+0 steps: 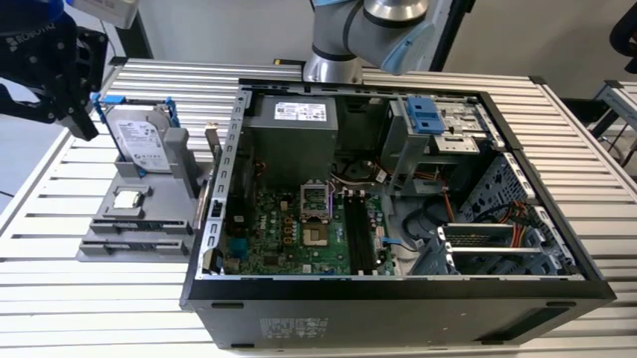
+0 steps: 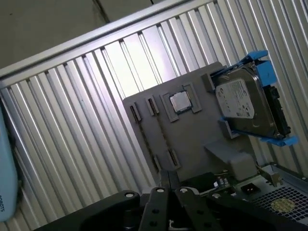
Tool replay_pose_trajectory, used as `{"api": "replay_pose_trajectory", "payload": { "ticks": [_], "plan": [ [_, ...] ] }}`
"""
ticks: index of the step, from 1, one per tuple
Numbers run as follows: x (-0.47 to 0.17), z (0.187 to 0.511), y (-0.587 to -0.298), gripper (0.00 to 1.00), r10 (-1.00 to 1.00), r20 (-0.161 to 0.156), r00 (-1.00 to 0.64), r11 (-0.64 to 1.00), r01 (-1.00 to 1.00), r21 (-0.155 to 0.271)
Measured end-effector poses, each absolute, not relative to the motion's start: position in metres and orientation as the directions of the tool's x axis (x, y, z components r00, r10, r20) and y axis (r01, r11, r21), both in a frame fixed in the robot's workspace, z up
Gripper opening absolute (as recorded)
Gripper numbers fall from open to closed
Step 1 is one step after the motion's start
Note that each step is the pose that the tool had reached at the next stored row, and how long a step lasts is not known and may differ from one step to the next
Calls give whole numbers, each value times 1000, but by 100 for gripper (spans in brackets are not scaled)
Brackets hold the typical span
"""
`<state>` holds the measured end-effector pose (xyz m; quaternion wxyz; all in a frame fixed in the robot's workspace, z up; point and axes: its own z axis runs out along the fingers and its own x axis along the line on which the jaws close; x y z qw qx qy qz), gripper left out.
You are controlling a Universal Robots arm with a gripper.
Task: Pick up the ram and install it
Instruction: 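Pick up the ram and move it above insertion slot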
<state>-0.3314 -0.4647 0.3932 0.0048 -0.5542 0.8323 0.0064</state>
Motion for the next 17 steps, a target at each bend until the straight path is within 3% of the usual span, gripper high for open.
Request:
{"api": "replay_pose_trajectory", "payload": {
  "ticks": [17],
  "plan": [
    [-331,393,-465,0,-986,-15,-163,163,-987,5]
  ]
}}
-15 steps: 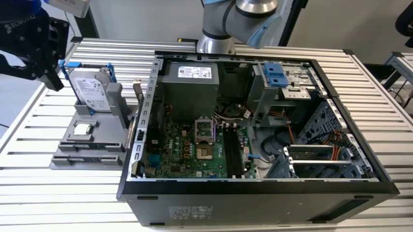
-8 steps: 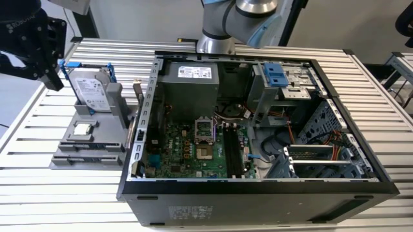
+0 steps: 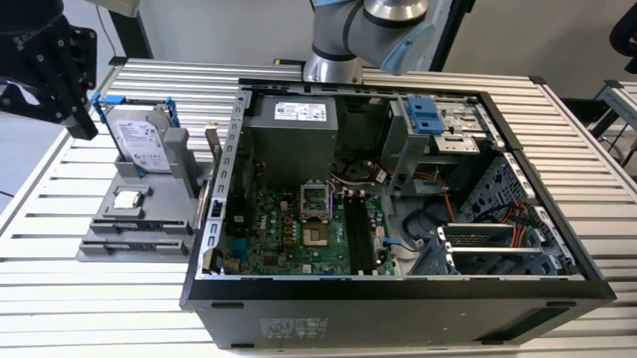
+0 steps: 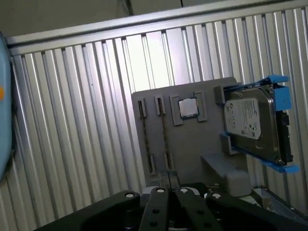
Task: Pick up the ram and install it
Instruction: 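Pick up the ram and move it above insertion slot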
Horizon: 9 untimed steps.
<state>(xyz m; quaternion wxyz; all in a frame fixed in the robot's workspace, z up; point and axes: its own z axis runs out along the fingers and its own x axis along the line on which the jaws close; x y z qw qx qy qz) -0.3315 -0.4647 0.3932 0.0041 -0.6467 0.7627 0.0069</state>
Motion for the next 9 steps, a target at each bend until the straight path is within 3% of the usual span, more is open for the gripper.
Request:
{"api": "replay_pose_trajectory", "payload": {
  "ticks": [9],
  "plan": [
    [-331,393,-465,0,-999,-15,-39,39,-999,5]
  ]
}}
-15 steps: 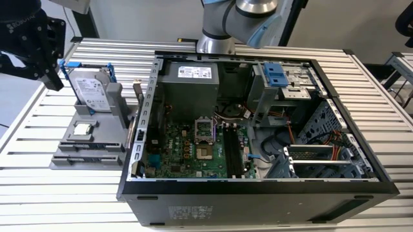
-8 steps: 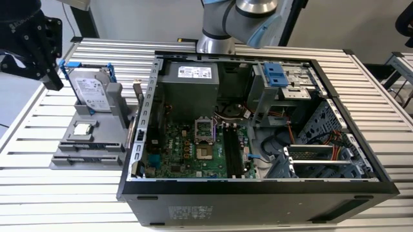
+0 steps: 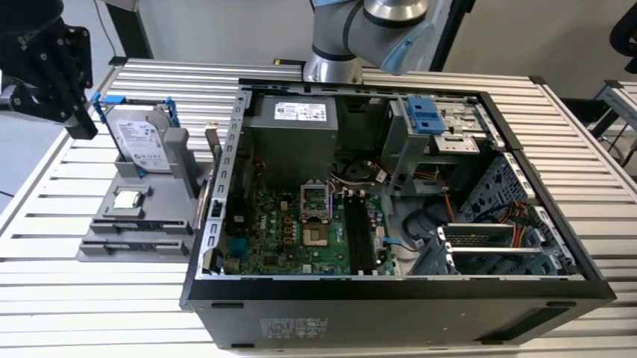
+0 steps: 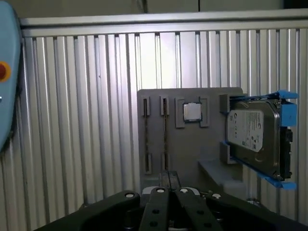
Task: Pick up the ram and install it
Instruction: 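Pick up the ram and move it above insertion slot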
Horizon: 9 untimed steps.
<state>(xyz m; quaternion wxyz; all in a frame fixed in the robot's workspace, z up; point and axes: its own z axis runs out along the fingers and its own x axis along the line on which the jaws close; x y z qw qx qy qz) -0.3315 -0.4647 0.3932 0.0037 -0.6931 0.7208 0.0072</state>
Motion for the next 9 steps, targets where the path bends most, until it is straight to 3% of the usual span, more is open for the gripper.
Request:
{"api": "replay_pose_trajectory", "payload": {
  "ticks": [9],
  "plan": [
    [-331,393,-465,0,-999,-15,47,-47,-999,5]
  ]
}}
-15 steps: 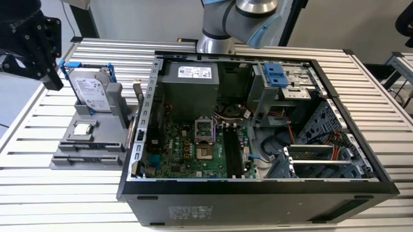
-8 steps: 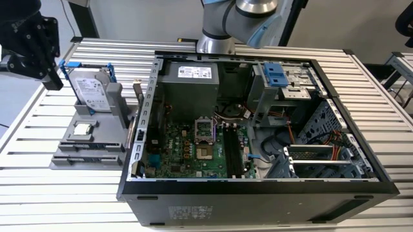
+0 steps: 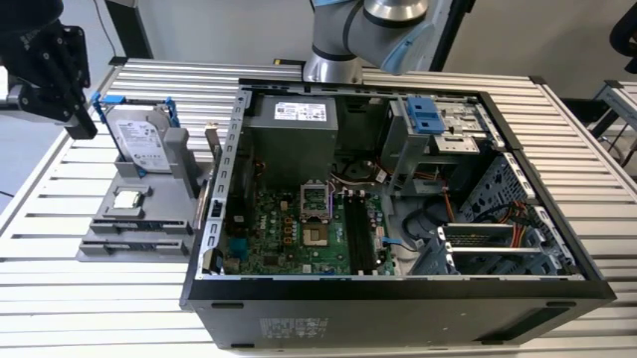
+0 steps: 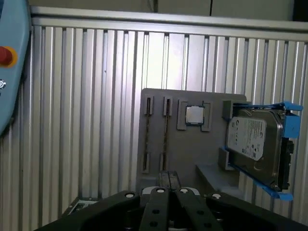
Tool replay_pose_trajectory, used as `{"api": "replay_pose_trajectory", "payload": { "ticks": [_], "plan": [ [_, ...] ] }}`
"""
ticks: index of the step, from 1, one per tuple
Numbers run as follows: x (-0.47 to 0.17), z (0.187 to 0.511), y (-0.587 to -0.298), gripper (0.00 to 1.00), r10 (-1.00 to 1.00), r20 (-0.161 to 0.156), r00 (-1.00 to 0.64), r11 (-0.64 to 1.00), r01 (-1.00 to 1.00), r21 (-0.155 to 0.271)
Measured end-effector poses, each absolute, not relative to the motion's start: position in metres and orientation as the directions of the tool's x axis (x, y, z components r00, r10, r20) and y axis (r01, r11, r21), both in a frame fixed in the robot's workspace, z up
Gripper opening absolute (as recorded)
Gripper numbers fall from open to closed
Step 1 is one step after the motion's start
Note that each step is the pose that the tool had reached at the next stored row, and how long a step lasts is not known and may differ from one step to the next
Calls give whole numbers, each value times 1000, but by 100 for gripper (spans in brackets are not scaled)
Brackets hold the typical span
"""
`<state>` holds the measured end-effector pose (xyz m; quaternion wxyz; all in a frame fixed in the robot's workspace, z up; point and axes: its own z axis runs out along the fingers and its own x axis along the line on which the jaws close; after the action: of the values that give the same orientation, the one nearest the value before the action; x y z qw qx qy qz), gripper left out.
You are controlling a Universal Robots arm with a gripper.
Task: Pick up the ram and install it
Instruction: 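Pick up the ram and move it above insertion slot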
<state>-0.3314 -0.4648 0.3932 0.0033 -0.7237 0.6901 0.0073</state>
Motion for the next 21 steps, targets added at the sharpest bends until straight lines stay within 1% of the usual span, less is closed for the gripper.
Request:
{"api": "replay_pose_trajectory", "payload": {
  "ticks": [9,15,16,21],
  "plan": [
    [-331,393,-465,0,-994,-15,109,-109,-994,5],
    [-331,393,-465,0,-994,-15,111,-111,-994,5],
    [-331,393,-465,100,-994,-15,111,-111,-994,5],
    [-331,393,-465,100,-994,-15,111,-111,-994,5]
  ]
}}
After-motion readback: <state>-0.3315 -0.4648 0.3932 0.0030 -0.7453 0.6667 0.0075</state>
